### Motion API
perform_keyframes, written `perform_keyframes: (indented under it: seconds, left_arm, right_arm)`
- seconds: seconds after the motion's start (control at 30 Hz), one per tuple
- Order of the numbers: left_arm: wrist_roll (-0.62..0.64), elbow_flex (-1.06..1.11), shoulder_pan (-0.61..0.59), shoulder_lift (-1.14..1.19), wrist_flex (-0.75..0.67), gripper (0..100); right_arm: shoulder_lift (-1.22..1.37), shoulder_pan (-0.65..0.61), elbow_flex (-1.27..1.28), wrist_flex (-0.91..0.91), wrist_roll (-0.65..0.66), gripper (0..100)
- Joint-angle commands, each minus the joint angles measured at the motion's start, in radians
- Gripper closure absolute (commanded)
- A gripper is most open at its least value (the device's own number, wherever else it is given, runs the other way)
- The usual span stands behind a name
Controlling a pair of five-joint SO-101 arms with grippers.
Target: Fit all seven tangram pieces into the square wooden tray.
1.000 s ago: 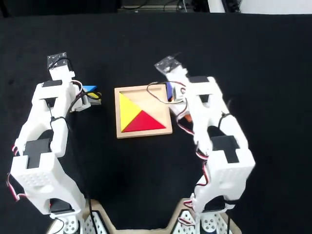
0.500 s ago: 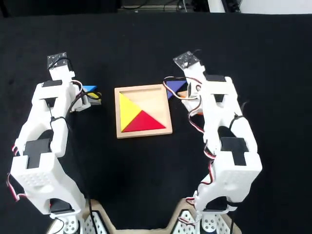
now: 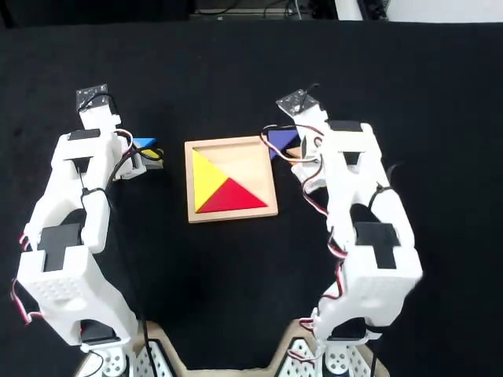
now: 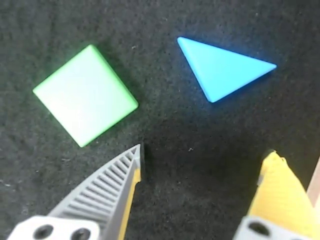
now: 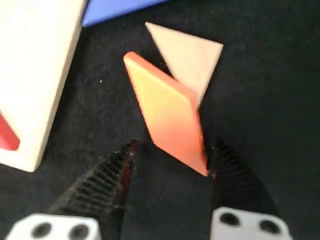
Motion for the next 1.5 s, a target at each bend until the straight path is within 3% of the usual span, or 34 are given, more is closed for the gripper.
perform_keyframes:
  seconds: [0.0, 0.2, 0.4, 0.6, 0.83, 1.0, 1.1, 1.47]
  left_arm:
    - [0.000, -0.007, -0.016, -0.058, -0.011, 64]
    - [0.000, -0.007, -0.018, -0.058, -0.011, 64]
    - [0.000, -0.007, -0.018, -0.058, -0.011, 64]
    - [0.000, -0.007, -0.018, -0.058, -0.011, 64]
    - [0.000, -0.007, -0.018, -0.058, -0.011, 64]
    - [0.000, -0.007, -0.018, -0.058, -0.011, 64]
    - [0.000, -0.007, -0.018, -0.058, -0.011, 64]
    - [0.000, -0.007, -0.018, -0.058, -0.011, 64]
  right_arm:
    - [-0.102, -0.021, 0.005, -0.003, 0.000, 77.9]
    - [-0.065, -0.054, 0.064, -0.155, -0.037, 77.6]
    - [-0.015, -0.037, 0.064, -0.160, -0.025, 77.6]
    - [-0.015, -0.038, 0.085, -0.157, 0.066, 77.9]
    - [0.012, -0.097, 0.114, -0.149, 0.264, 78.3]
    - [0.013, -0.121, 0.107, -0.043, 0.334, 87.1]
    - [0.013, -0.121, 0.104, -0.034, 0.334, 87.4]
    - [0.013, -0.150, -0.007, 0.049, -0.017, 76.3]
